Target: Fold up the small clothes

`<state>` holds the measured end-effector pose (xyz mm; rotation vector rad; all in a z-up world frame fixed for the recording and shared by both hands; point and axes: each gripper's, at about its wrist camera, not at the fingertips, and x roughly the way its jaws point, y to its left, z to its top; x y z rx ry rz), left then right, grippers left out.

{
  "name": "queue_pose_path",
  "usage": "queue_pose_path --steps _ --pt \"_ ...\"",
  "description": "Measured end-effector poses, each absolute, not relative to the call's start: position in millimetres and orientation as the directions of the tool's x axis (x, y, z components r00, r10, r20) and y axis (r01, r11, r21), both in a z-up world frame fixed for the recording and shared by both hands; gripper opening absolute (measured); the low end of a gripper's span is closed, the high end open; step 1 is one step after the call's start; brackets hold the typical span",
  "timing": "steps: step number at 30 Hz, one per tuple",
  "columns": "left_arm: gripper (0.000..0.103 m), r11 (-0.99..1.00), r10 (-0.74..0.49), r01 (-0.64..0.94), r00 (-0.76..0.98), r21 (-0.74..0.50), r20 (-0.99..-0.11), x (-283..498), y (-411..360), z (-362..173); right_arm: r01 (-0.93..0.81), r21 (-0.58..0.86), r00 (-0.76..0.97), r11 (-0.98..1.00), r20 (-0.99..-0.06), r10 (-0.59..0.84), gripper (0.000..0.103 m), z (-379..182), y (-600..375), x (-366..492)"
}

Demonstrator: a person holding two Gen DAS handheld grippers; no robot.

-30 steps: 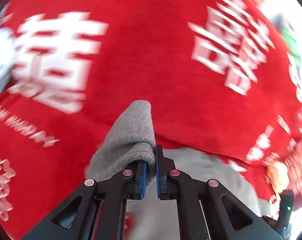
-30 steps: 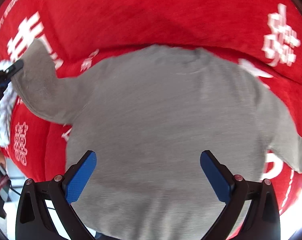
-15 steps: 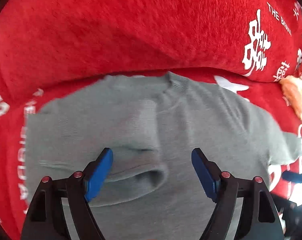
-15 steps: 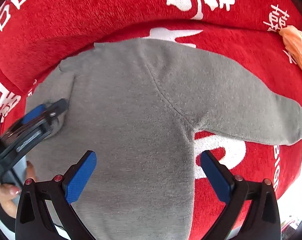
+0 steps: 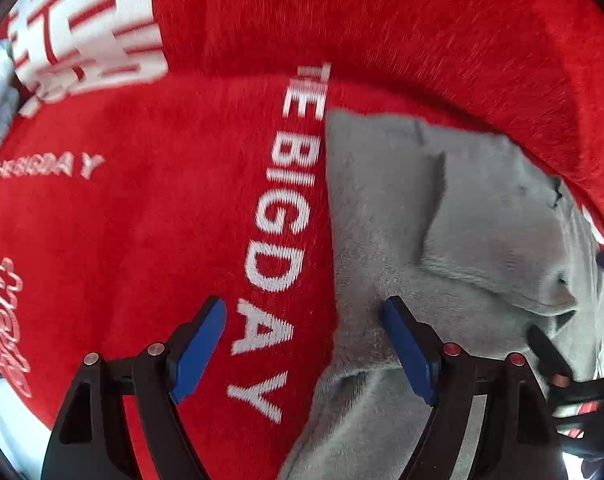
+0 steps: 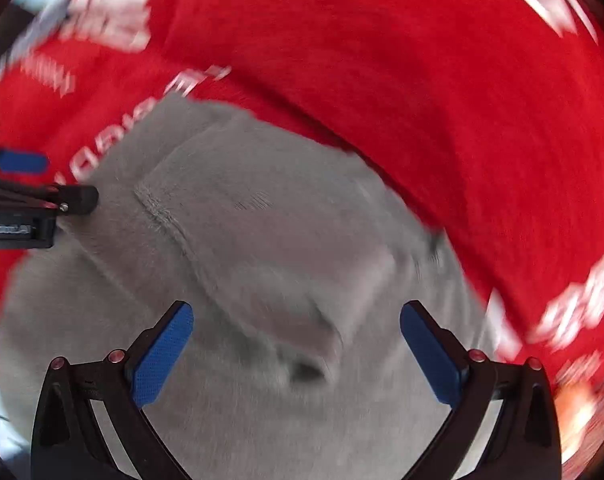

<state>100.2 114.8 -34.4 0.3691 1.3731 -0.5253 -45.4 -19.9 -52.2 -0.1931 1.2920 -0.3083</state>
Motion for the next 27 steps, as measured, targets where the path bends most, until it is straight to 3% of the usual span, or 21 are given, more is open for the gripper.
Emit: queue_pose_path --steps 1,2,3,5,8,10,13,16,18,20,23,27 --pt "0.083 0.82 -0.135 0.571 0.121 -0.042 -0.983 95.4 113.7 -41.1 0.07 -0.397 0.23 0.915 -0.886 -0.402 0.098 -64.6 -11.2 -34.8" --pt "0.085 0.816 -0.152 0.576 0.143 -0.043 -0.978 91.8 114.0 -42.1 0.049 -0.438 0.221 0.898 -0.872 -0.437 0.083 -71.6 -8.8 -33.1" --pt "0.086 0.817 -0.156 0.575 0.15 -0.042 -0.976 91.0 113.6 -42.0 0.038 -0.445 0.236 0.895 -0.866 -0.441 0.055 -73.9 -7.9 -28.1" --pt "0.086 0.818 -0.159 0.574 0.155 -0.043 -0.975 88.5 115.2 -39.2 0.112 -0.427 0.239 0.897 -0.865 -0.441 0.01 -63.8 -18.7 -28.7" --pt "0.086 0.817 -0.166 0.574 0.144 -0.054 -0.976 88.5 119.5 -37.0 0.382 -0.241 0.301 0.892 -0.88 -0.367 0.01 -28.7 -63.9 -56.4" --pt "0.086 0.809 -0.164 0.586 0.144 -0.05 -0.976 85.9 119.4 -36.3 0.6 -0.003 0.37 0.8 -0.886 -0.281 0.01 -11.8 -110.2 -97.6" --pt "0.086 0.796 -0.164 0.604 0.147 -0.043 -0.975 89.9 117.1 -38.5 0.817 0.336 0.462 0.469 -0.869 -0.181 0.01 -22.5 -171.0 -179.5" --pt "0.086 0.789 -0.163 0.613 0.133 -0.048 -0.978 92.6 114.7 -35.4 0.847 0.489 0.517 0.209 -0.85 -0.103 0.024 -51.3 -190.8 -230.5" --pt "0.086 0.785 -0.161 0.616 0.106 -0.062 -0.981 101.7 110.4 -30.8 0.839 0.54 0.543 0.064 -0.837 -0.072 0.057 -64.2 -190.3 -258.9" --pt "0.086 0.779 -0.189 0.621 0.105 -0.084 -0.976 114.0 106.8 -22.3 0.793 0.608 0.609 0.045 -0.792 -0.036 0.058 -62.0 -175.3 -264.7" --pt "0.085 0.776 -0.217 0.618 0.076 -0.124 -0.973 144.4 95.2 -19.7 0.682 0.725 0.709 0.096 -0.687 0.16 0.059 -62.2 -124.1 -223.7" --pt "0.086 0.783 -0.191 0.605 0.008 -0.147 -0.981 171.2 76.5 -37.7 0.582 0.813 0.755 0.013 -0.546 0.364 0.059 -92.7 -50.2 -149.8"
